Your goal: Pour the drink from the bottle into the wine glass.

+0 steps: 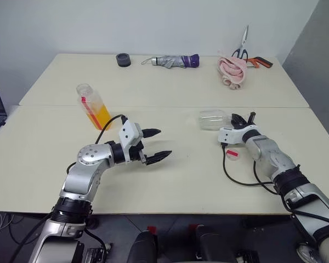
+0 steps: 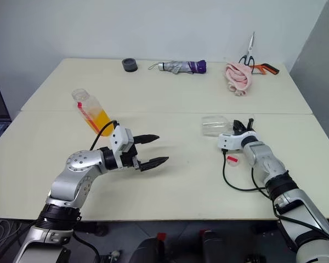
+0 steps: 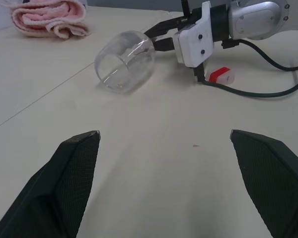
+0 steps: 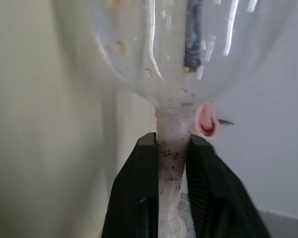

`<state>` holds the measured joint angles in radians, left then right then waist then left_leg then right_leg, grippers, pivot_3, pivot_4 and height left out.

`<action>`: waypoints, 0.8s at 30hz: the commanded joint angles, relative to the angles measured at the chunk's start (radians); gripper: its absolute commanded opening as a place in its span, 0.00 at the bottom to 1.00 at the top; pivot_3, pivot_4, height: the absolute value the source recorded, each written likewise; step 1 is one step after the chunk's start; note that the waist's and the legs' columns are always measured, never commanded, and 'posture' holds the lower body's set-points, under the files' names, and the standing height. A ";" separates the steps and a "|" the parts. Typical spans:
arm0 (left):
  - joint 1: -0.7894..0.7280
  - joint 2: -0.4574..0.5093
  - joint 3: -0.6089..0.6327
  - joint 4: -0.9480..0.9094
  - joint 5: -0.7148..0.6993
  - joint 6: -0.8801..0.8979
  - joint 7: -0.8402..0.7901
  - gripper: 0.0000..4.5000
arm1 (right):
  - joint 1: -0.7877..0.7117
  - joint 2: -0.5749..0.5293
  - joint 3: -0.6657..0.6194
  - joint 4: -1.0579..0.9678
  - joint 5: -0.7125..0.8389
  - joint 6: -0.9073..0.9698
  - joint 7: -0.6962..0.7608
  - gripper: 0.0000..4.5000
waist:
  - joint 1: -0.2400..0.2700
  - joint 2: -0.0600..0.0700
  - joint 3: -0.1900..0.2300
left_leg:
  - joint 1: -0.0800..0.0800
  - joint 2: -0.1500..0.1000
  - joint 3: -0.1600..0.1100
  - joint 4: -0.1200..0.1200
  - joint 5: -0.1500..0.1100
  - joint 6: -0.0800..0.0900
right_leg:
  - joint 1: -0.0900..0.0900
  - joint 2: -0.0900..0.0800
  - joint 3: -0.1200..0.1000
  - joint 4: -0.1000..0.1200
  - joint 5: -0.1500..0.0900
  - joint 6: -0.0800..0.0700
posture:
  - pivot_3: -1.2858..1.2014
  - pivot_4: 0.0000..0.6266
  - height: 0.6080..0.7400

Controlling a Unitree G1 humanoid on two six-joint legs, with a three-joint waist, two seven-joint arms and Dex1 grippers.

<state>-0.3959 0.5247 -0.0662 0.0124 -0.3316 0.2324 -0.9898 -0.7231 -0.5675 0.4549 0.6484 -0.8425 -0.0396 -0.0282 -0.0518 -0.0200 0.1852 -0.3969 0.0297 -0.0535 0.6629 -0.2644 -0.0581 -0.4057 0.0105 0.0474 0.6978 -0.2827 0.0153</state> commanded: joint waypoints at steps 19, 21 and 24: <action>0.157 0.111 0.273 -0.232 -0.160 0.253 0.172 1.00 | -0.188 0.649 -0.412 0.271 0.862 -0.210 0.300 0.03 | 0.010 0.001 0.000 | -0.001 -0.001 -0.002 -0.001 0.000 0.000 | -0.001 -0.004 -0.002 0.000 0.000 0.000 | 0.52 0.24 1.00; 0.158 0.125 0.286 -0.257 -0.170 0.271 0.182 1.00 | -0.193 0.669 -0.418 0.342 0.872 -0.237 0.344 0.03 | 0.011 0.001 0.000 | -0.002 -0.001 -0.002 -0.001 0.000 0.000 | 0.000 -0.004 -0.003 -0.001 0.000 0.000 | 0.52 0.24 1.00; 0.163 0.139 0.304 -0.282 -0.182 0.290 0.188 1.00 | -0.167 0.677 -0.420 0.374 0.878 -0.266 0.395 0.03 | 0.008 0.001 0.000 | -0.001 0.000 -0.001 -0.002 0.000 0.000 | -0.001 -0.003 -0.002 -0.001 0.000 0.000 | 0.52 0.24 1.00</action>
<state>-0.2306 0.6464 0.2049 -0.2264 -0.4918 0.5174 -0.8116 -0.9040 0.1035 0.0398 1.0078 0.0242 -0.2857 0.3321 -0.0442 -0.0192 0.1857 -0.3978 0.0295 -0.0547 0.6609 -0.2645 -0.0582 -0.4064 0.0076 0.0452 0.6967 -0.2827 0.0149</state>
